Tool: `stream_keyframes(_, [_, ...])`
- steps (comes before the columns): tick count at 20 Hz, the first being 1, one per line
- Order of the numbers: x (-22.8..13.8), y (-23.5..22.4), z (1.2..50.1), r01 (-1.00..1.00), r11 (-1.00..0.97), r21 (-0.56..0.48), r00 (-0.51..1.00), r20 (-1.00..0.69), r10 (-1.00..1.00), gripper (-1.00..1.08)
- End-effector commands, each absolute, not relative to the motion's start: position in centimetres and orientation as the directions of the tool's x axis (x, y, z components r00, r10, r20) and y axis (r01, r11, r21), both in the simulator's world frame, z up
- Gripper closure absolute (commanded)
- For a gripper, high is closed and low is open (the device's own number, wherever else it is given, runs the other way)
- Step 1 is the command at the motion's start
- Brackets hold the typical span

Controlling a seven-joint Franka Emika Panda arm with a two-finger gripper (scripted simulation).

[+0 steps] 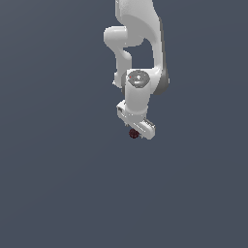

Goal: Pick up the object and move it to a goal position.

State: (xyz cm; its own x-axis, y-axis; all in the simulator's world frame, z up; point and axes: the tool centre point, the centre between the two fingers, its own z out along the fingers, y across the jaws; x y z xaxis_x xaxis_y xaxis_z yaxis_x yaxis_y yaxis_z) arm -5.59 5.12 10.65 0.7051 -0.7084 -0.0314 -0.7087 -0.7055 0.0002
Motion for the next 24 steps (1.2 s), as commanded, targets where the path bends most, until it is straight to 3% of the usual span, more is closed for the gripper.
stream_keyframes(1, [-6.0,5.2,10.3,-0.754,-0.657,0.002,0.657,-0.028,-0.753,-0.92])
stream_keyframes(15, [-8.4,5.6,8.5,-0.930,-0.368,0.003,0.368,-0.008,-0.930,-0.92])
stream_keyframes(24, [-9.2,5.7,7.9,-0.965,-0.261,0.001,0.261,-0.001,-0.965,-0.92])
